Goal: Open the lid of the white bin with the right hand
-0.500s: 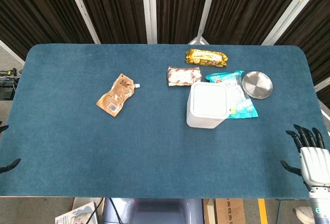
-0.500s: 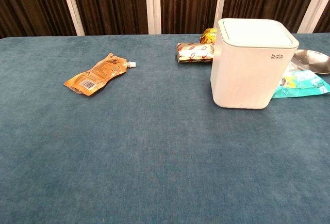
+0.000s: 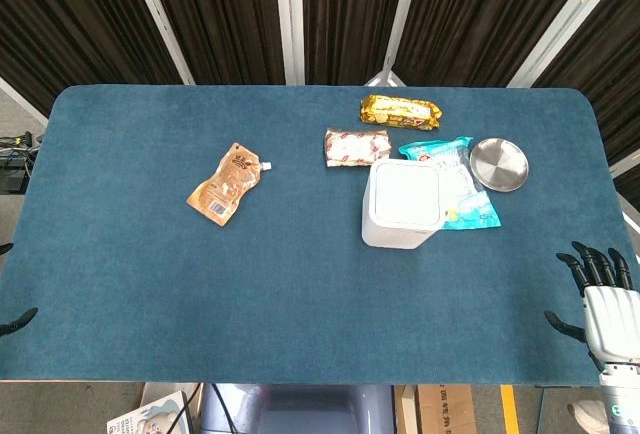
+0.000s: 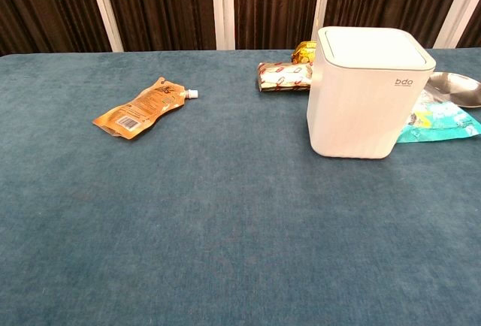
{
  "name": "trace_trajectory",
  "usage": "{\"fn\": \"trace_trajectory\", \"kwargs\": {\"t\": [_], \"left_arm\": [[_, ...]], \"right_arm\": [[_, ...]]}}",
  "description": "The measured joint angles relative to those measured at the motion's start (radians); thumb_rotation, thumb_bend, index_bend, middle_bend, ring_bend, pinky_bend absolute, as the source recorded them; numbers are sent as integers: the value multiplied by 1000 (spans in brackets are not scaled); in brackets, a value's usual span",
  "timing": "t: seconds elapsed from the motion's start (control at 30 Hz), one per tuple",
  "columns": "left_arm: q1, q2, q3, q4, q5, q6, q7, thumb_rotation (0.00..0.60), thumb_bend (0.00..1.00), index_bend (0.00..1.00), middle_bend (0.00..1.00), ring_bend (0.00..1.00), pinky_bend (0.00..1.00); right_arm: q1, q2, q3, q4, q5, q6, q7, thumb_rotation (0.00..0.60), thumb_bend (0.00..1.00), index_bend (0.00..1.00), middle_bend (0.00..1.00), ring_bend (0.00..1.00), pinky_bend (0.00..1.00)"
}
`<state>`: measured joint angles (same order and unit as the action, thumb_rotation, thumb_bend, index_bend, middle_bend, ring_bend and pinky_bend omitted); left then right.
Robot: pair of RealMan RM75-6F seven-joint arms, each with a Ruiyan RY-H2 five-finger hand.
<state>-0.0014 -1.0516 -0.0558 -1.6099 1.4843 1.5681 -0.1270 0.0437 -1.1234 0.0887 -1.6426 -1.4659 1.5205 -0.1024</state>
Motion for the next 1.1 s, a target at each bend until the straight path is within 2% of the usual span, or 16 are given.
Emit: {"fn": "trace_trajectory", "kwargs": {"t": [0.23,0.33,0.43,0.5,0.57,0.63,0.73,0.93,1.1], "left_arm": [[1,-1,-1,-4,-6,-1,7,600,4,174,94,0,142],[2,0,-1,-8,-12,-4,15,600,4,174,94,0,142],[0,2,-1,-15,-21,-15,25,600,4,174,96,0,142],[-3,3,-1,-18,-23,-22,30,600,4,174,98,0,142],[-6,5,1,-21,-25,-32,36,600,4,174,98,0,142],[-12,8,3,-26,-29,-51,42,600,4,174,98,0,142],[-23,10,2,-33,-39,-71,53,600,4,174,98,0,142],[-30,5,-7,-37,-59,-80,68,600,4,174,98,0,142],[-31,4,-11,-36,-67,-80,65,600,4,174,98,0,142]], "right_arm": [[2,3,-3,-3,-3,-7,13,600,100,244,148,154,67],[1,3,-2,-3,-2,-6,23,600,100,244,186,189,89],[2,1,4,0,1,-3,37,600,100,244,283,280,233],[5,-5,11,2,-3,3,44,600,100,242,403,391,425],[10,-12,19,5,-8,11,43,600,105,234,511,490,551],[20,-19,32,8,-12,16,34,600,130,223,585,560,624],[45,-17,51,-1,-16,8,6,600,214,216,649,610,661],[107,38,82,-95,-10,-69,-82,600,485,216,803,739,710],[169,93,109,-186,14,-155,-201,600,619,216,835,770,724]]}}
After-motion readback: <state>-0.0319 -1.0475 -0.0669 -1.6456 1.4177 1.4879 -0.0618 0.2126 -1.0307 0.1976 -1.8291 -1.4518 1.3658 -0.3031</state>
